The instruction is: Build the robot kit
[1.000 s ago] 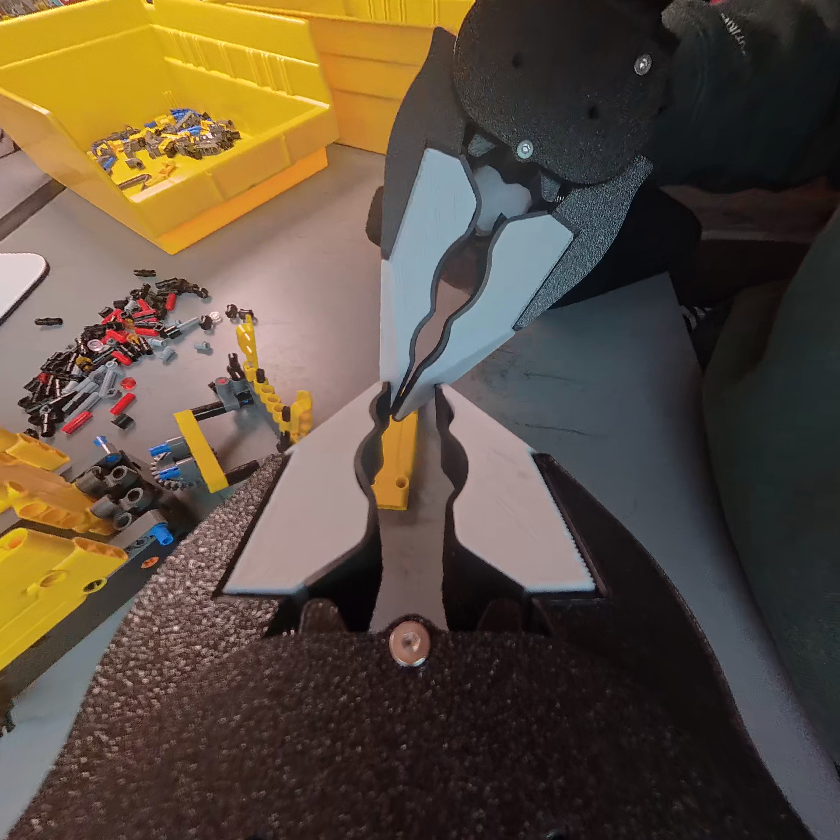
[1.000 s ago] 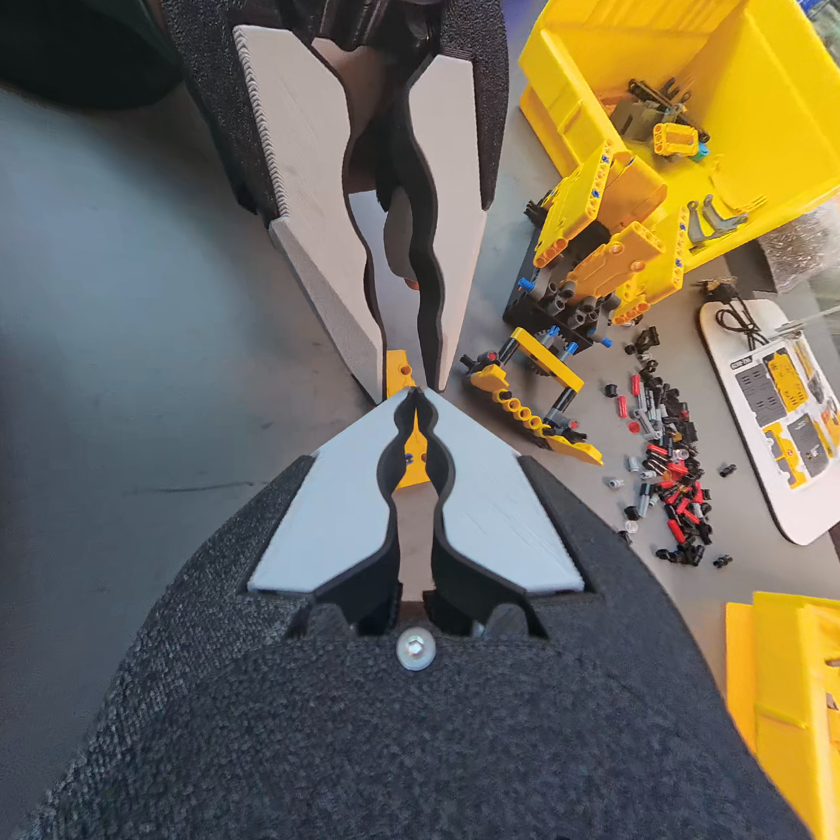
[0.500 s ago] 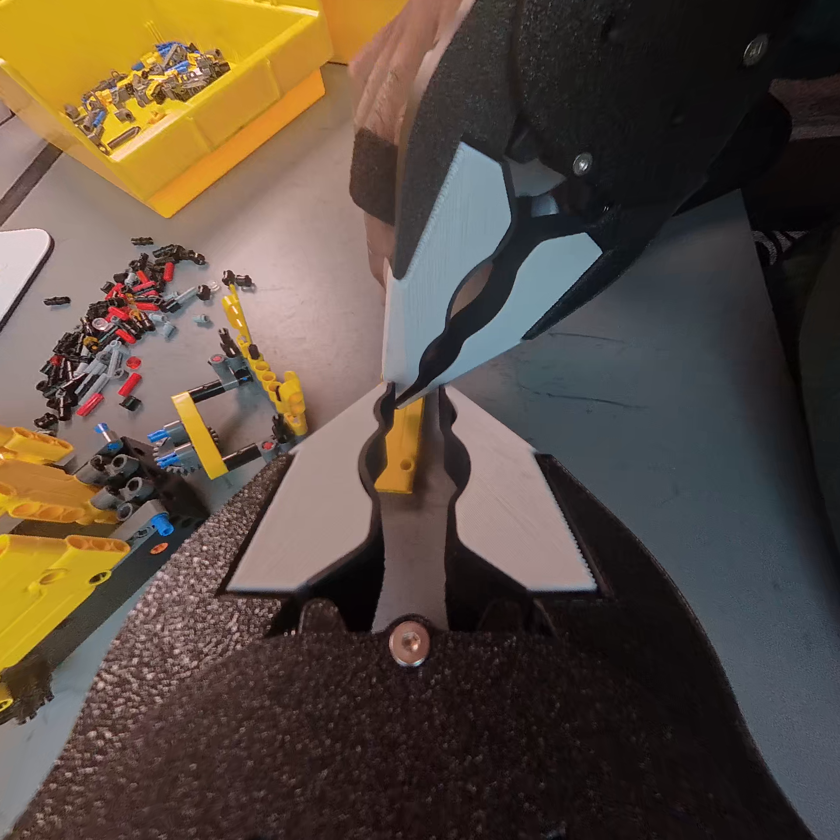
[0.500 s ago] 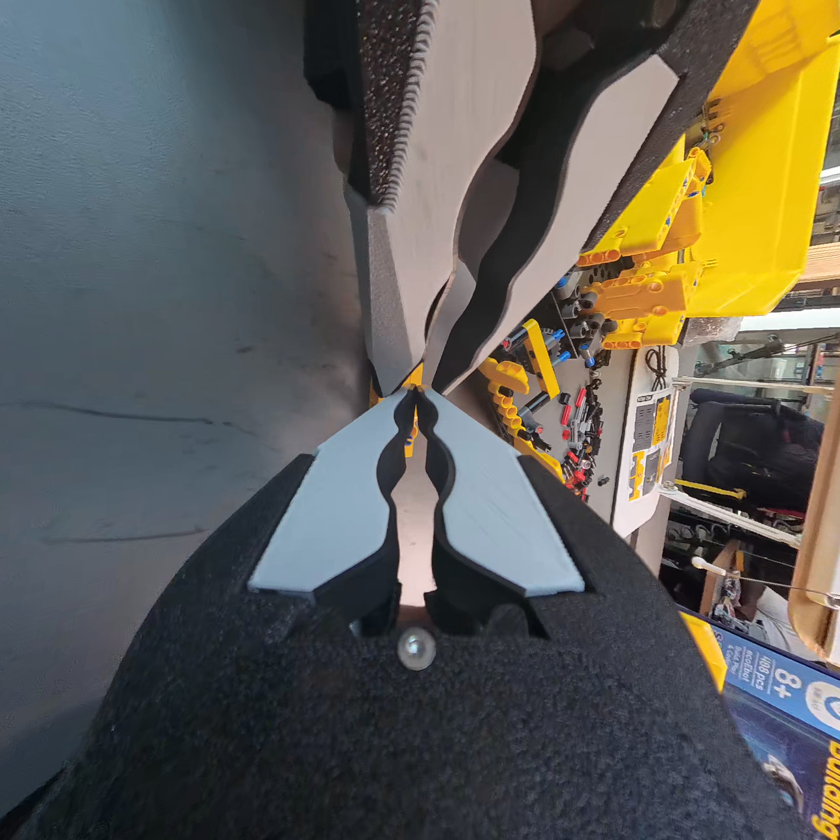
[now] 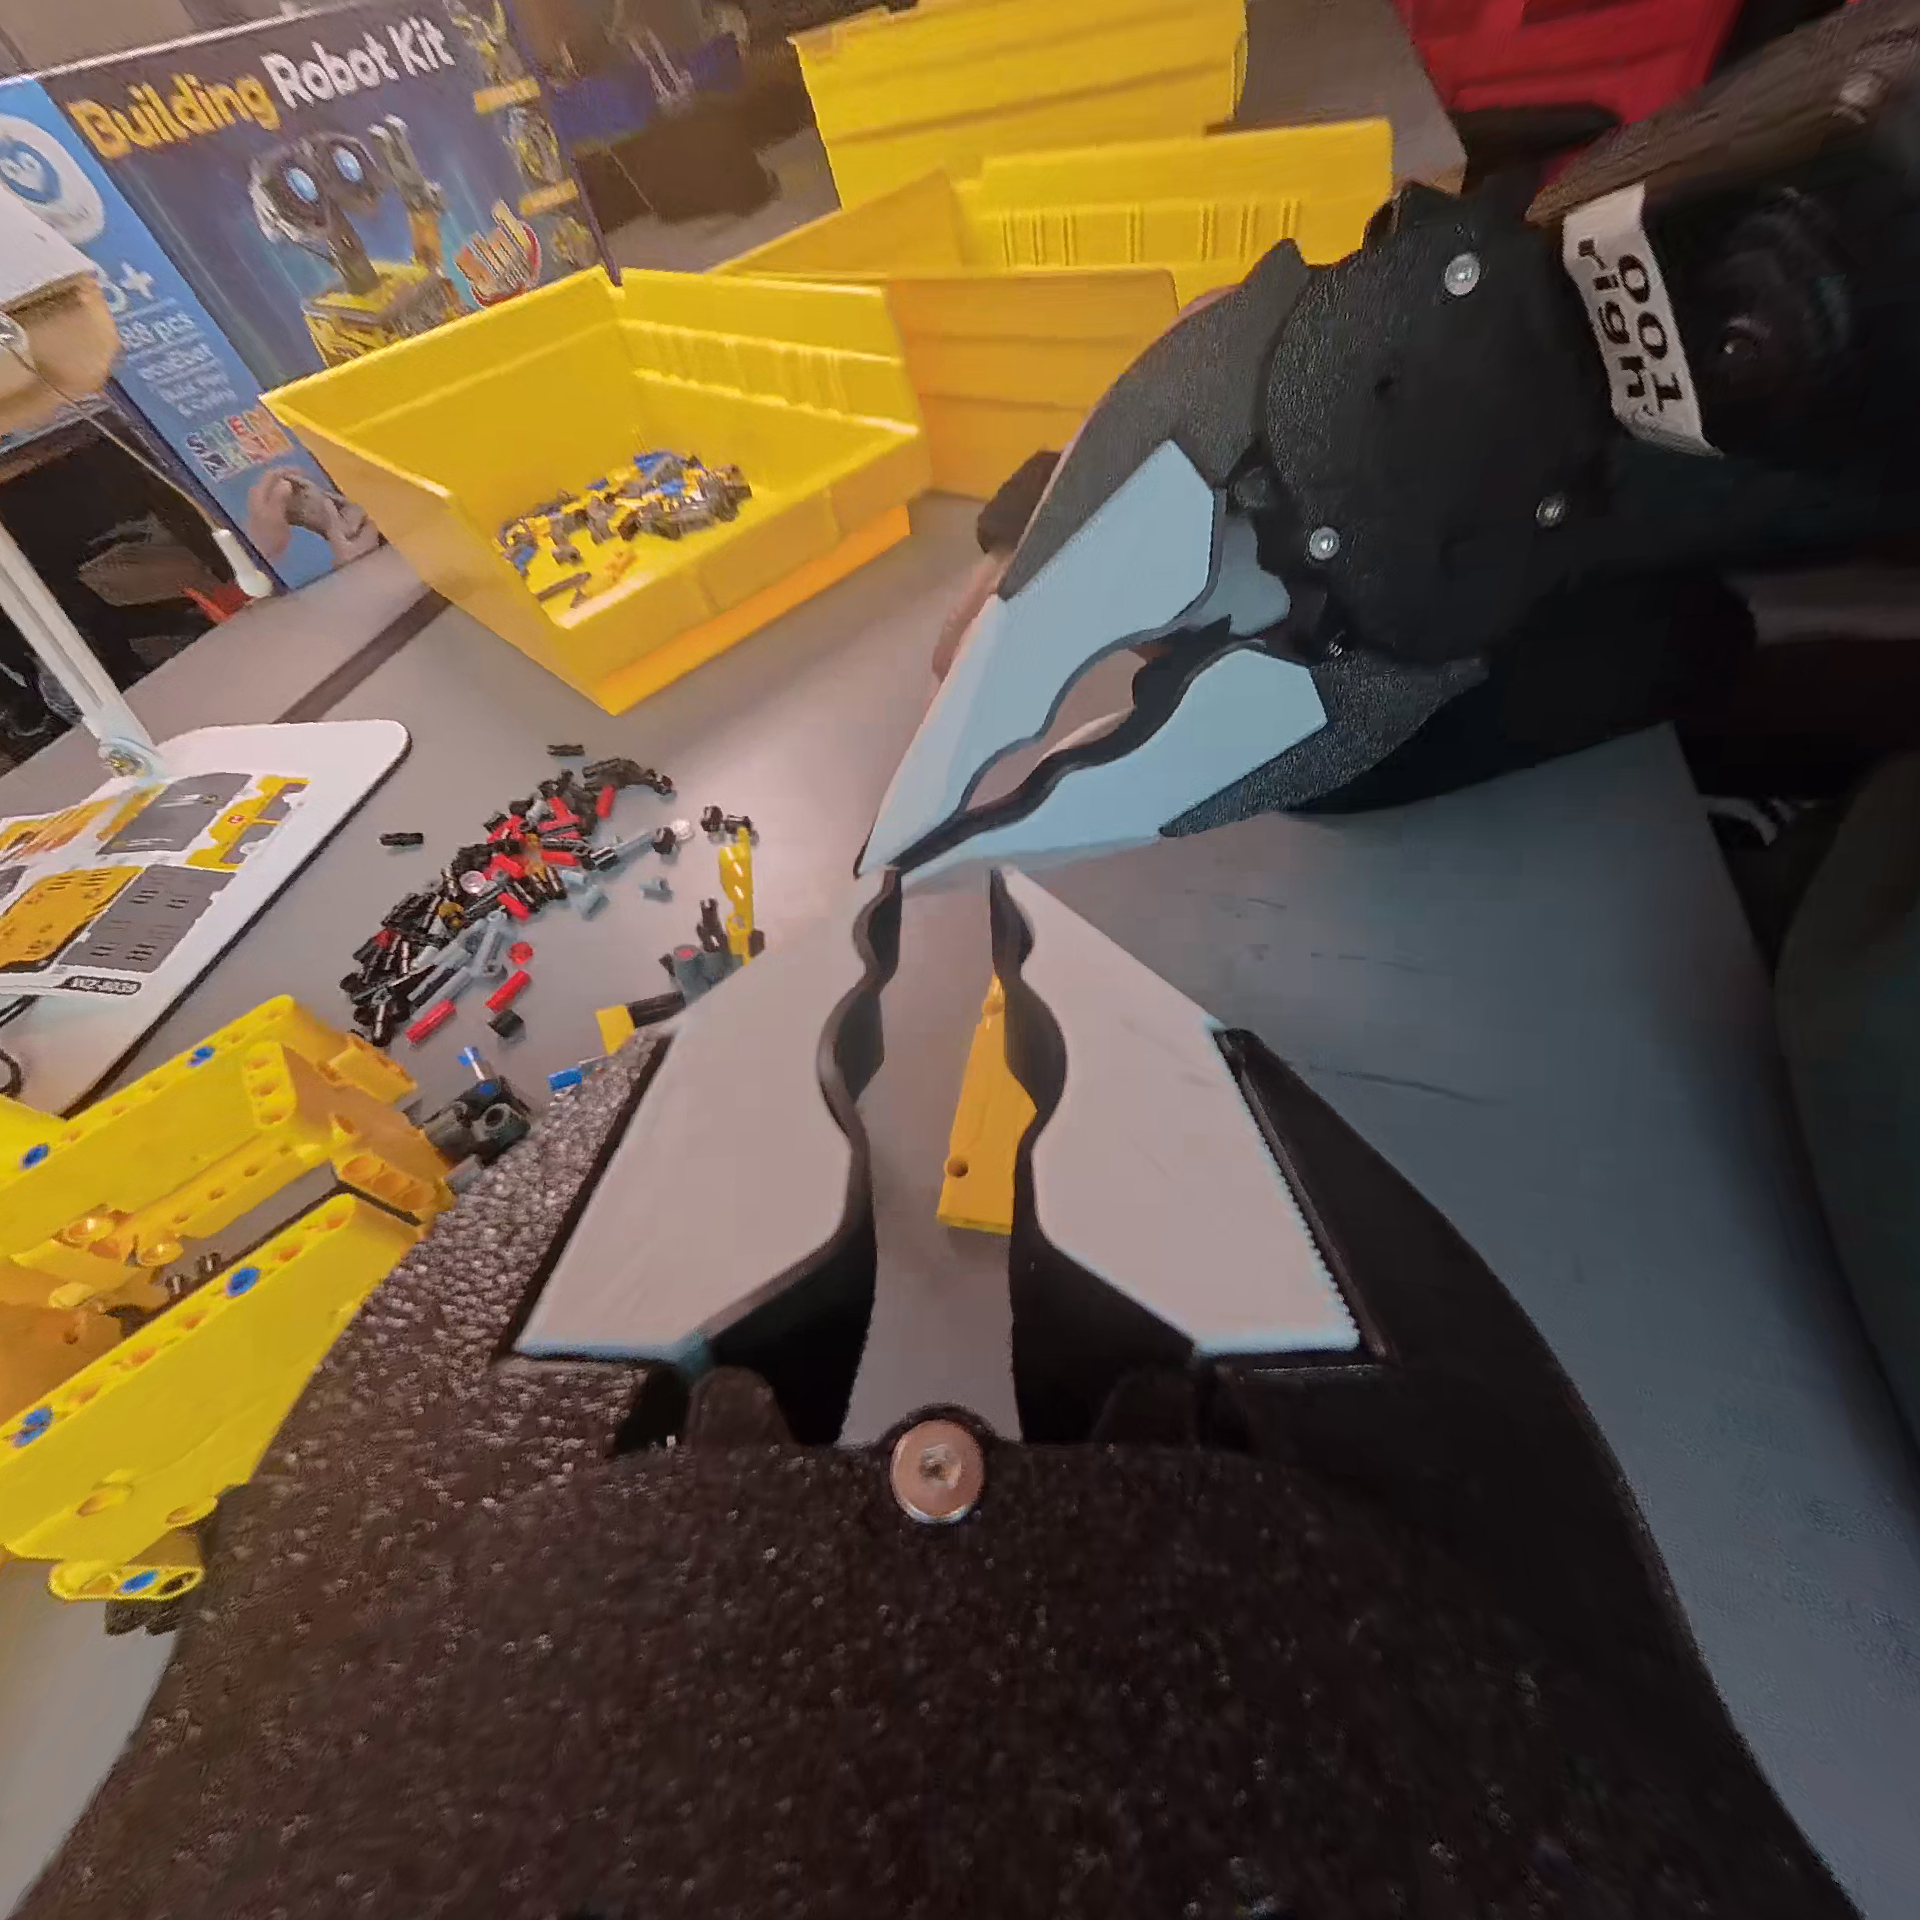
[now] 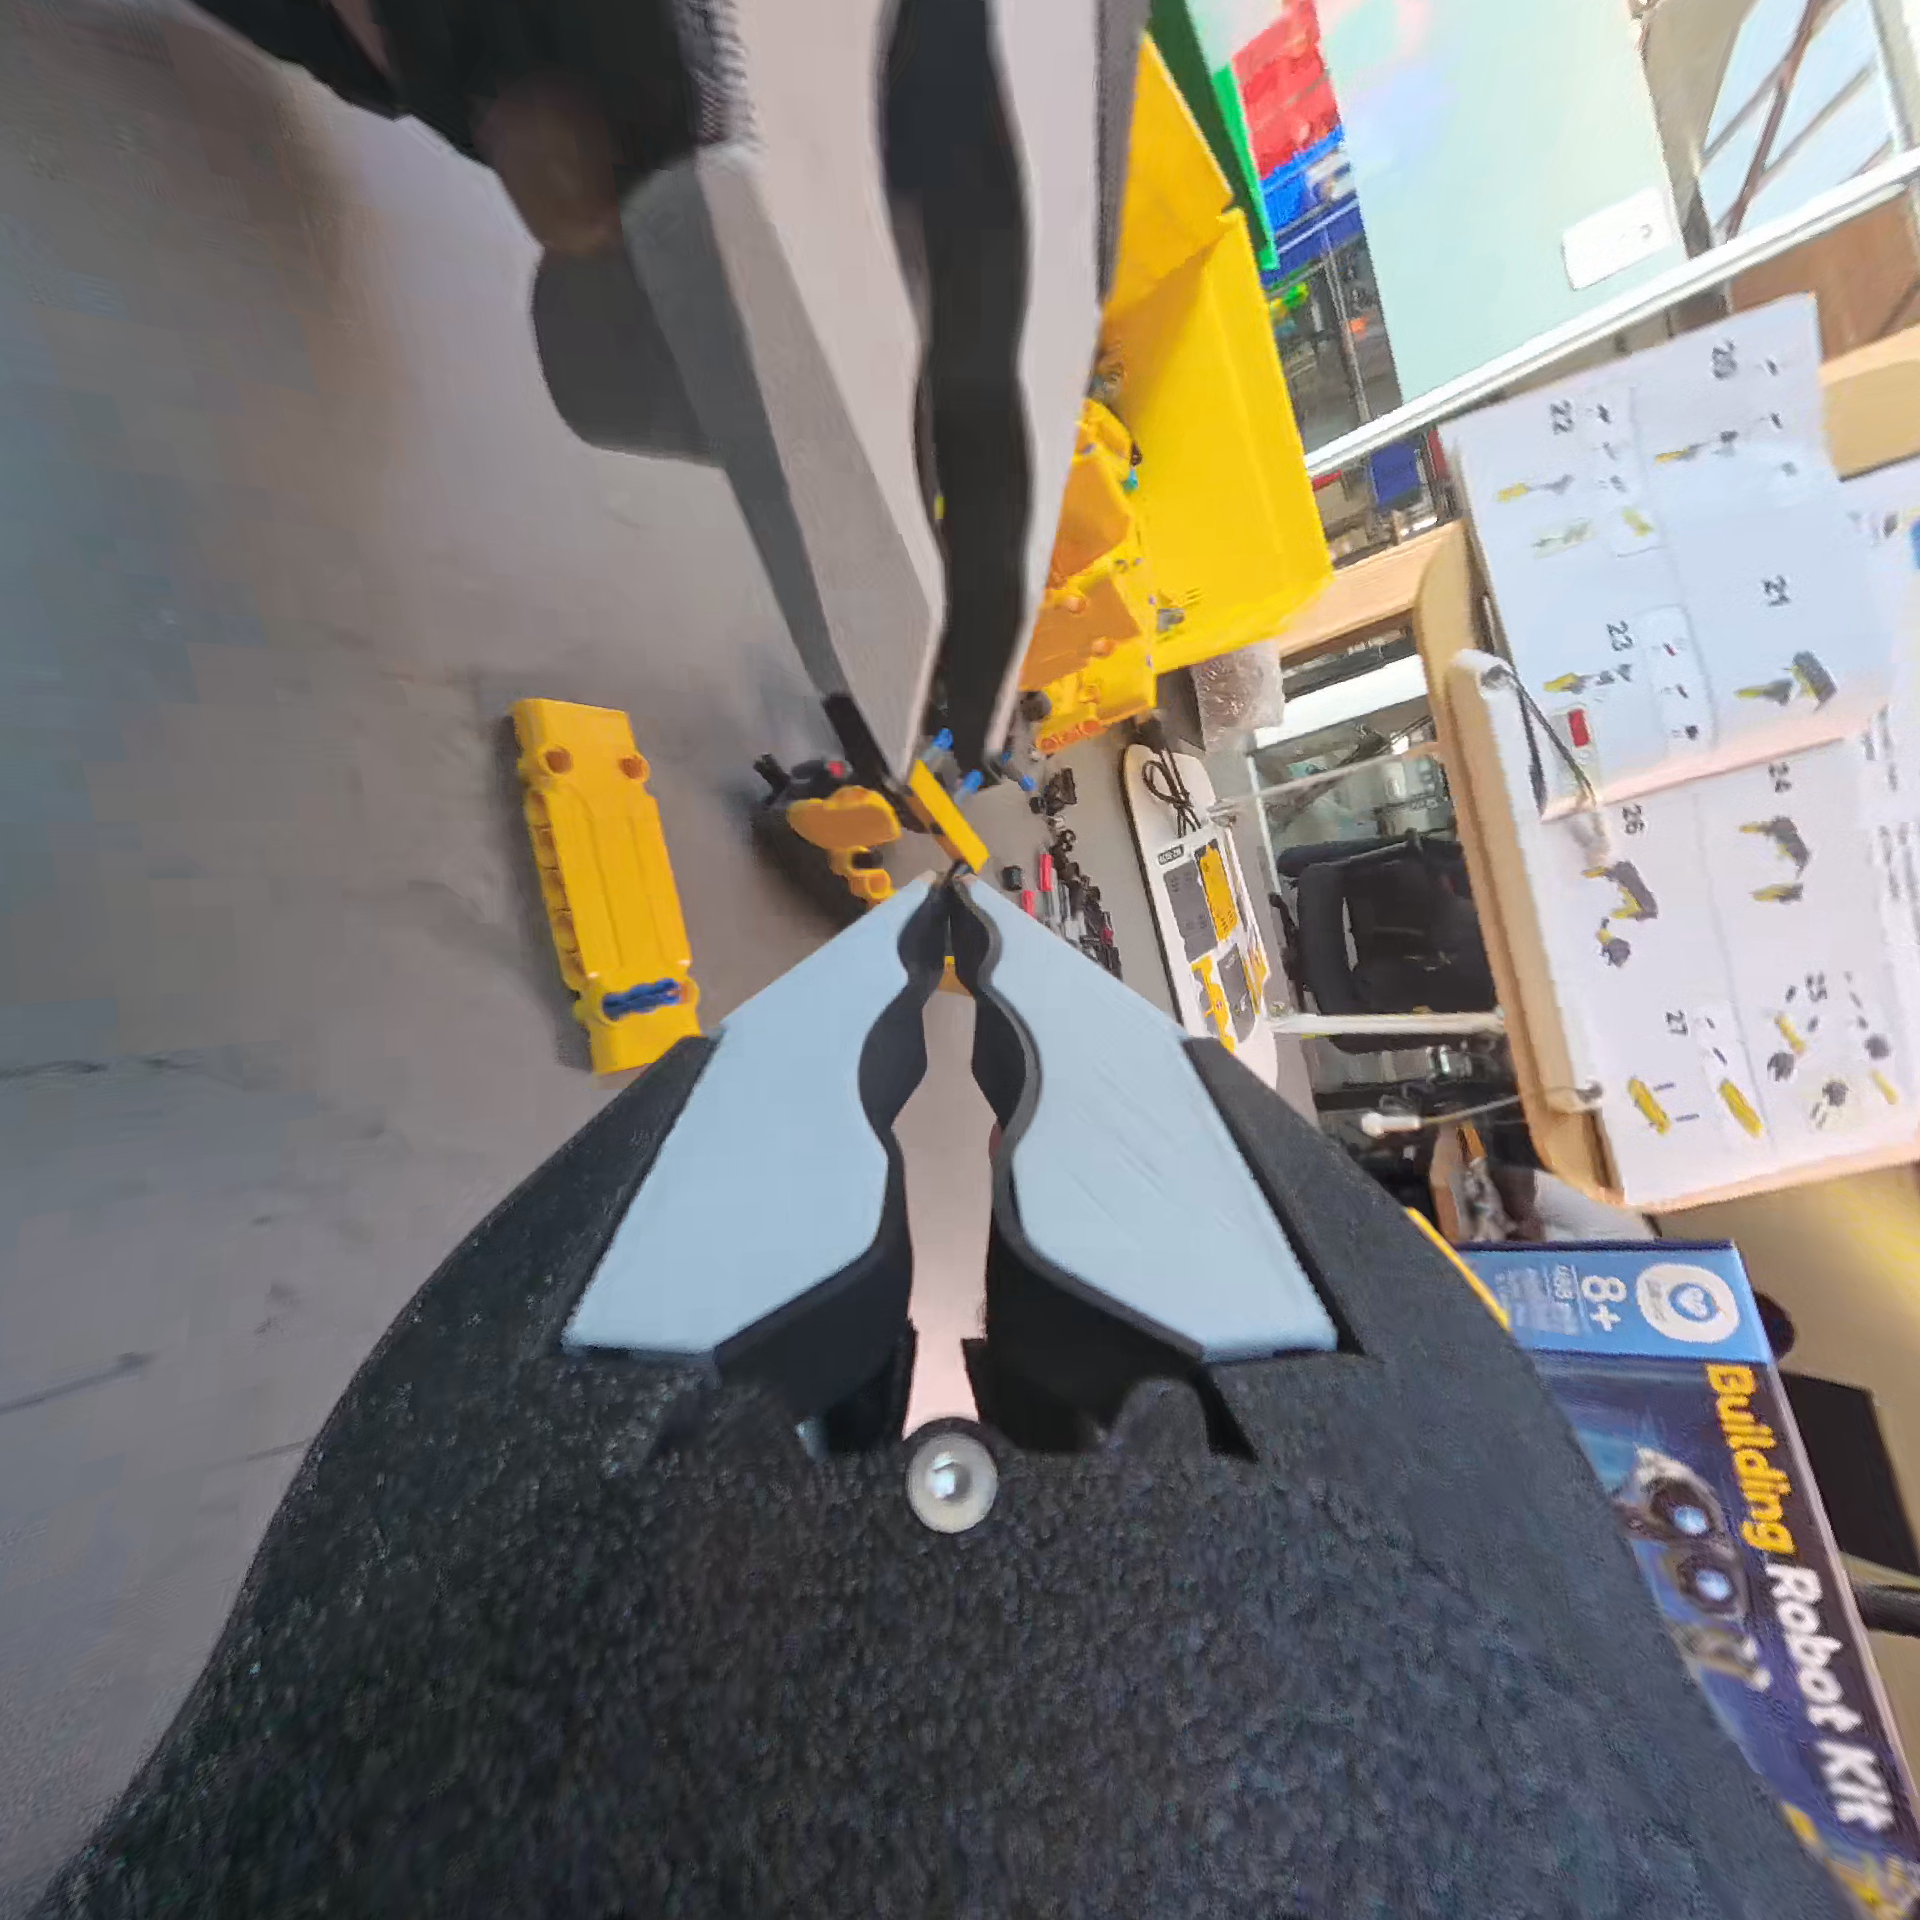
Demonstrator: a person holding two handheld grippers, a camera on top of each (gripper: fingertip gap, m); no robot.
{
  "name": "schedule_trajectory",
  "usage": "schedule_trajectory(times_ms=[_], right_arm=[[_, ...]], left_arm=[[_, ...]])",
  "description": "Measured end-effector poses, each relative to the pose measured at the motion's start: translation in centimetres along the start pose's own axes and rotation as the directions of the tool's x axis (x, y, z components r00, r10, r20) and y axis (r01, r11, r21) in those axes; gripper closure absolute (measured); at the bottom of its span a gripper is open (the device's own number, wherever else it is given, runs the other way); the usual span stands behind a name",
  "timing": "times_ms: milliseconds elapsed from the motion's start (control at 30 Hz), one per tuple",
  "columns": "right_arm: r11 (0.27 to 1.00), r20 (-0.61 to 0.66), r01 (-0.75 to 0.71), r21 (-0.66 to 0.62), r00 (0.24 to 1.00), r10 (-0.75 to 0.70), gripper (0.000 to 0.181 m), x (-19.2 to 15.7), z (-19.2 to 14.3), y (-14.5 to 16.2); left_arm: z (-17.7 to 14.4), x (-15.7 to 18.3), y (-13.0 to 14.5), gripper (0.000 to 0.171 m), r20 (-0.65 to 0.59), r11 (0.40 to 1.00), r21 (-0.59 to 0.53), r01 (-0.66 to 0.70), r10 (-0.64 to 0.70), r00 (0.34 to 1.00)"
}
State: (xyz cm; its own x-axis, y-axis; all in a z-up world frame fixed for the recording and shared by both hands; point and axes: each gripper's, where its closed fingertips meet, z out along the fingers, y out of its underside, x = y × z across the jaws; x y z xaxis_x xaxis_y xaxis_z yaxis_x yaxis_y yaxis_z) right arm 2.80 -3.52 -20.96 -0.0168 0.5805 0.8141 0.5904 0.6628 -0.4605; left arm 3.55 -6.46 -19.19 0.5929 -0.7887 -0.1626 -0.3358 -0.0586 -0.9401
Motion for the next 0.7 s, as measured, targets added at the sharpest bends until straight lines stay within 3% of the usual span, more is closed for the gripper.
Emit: schedule_trajectory(times_ms=[133, 167, 200, 300, 333, 433, 533, 700], right_arm=[[0.946, -0.065, -0.322, 0.018, 0.944, 0.323, 0.181, 5.6, -1.4, 2.4], [0.924, -0.086, -0.382, 0.024, 0.920, 0.383, 0.172, 7.5, -1.8, 3.4], [0.900, -0.096, -0.435, 0.023, 0.895, 0.435, 0.153, 9.2, -2.1, 4.3], [0.837, -0.130, -0.545, -0.046, 0.834, 0.536, 0.069, 13.7, -2.4, 8.0], [0.817, -0.135, -0.574, -0.056, 0.815, 0.564, 0.062, 15.0, -2.5, 9.1], [0.795, -0.166, -0.599, -0.095, 0.797, 0.581, 0.070, 18.1, -2.3, 12.6], [0.775, -0.206, -0.617, -0.134, 0.783, 0.587, 0.109, 20.8, -1.6, 16.4], [0.728, -0.207, -0.593, -0.344, 0.804, 0.557, 0.142, 23.5, 0.3, 24.1]], left_arm=[[-0.9, -1.7, -0.3, 0.147, 0.040, 0.996, 0.055, 0.074, -0.076, 0.996], [-1.0, -2.0, -0.2, 0.146, 0.044, 0.994, 0.062, 0.088, -0.091, 0.995], [-1.0, -2.2, -0.3, 0.145, 0.046, 0.993, 0.070, 0.099, -0.103, 0.994], [-1.0, -2.1, -0.4, 0.144, 0.036, 0.990, 0.082, 0.114, -0.118, 0.992], [-1.1, -2.1, -0.5, 0.144, 0.036, 0.990, 0.084, 0.116, -0.119, 0.992], [-1.2, -2.2, -0.5, 0.144, 0.039, 0.989, 0.087, 0.118, -0.122, 0.992], [-1.2, -2.3, -0.6, 0.145, 0.039, 0.988, 0.091, 0.127, -0.131, 0.991], [-1.3, -2.4, -0.4, 0.145, 0.040, 0.987, 0.087, 0.137, -0.141, 0.989]])
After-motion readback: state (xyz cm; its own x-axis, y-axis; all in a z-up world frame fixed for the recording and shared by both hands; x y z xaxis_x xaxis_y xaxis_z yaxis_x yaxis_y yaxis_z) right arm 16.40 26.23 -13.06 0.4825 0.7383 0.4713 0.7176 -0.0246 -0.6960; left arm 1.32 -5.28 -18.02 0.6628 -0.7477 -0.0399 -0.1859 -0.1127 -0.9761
